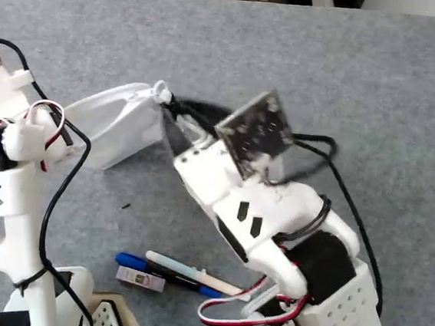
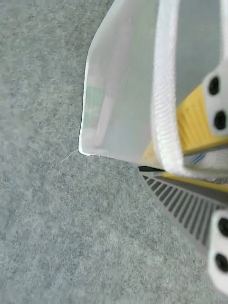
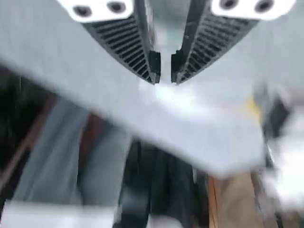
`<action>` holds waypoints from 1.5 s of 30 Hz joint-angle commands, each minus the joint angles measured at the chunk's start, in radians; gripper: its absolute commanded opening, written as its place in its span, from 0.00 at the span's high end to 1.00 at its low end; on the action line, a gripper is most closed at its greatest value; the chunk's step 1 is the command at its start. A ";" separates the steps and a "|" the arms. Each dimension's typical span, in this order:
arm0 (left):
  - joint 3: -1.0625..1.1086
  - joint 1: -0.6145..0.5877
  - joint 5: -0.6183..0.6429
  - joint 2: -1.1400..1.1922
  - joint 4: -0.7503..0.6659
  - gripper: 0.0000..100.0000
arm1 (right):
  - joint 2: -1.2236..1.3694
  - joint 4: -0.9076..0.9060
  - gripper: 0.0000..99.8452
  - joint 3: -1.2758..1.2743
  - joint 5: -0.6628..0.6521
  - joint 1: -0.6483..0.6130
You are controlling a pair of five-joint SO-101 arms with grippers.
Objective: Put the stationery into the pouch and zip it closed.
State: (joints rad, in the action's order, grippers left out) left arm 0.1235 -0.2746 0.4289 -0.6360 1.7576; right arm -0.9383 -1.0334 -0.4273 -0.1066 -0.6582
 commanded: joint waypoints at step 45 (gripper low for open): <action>-0.028 -0.053 -0.005 -0.003 -0.014 0.97 | 0.892 0.023 0.84 -0.334 -0.003 -0.434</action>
State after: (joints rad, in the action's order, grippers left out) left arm 0.1250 -0.3130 0.4289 -0.6345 1.7576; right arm -0.0836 -1.0426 -0.7725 -0.1082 -1.0802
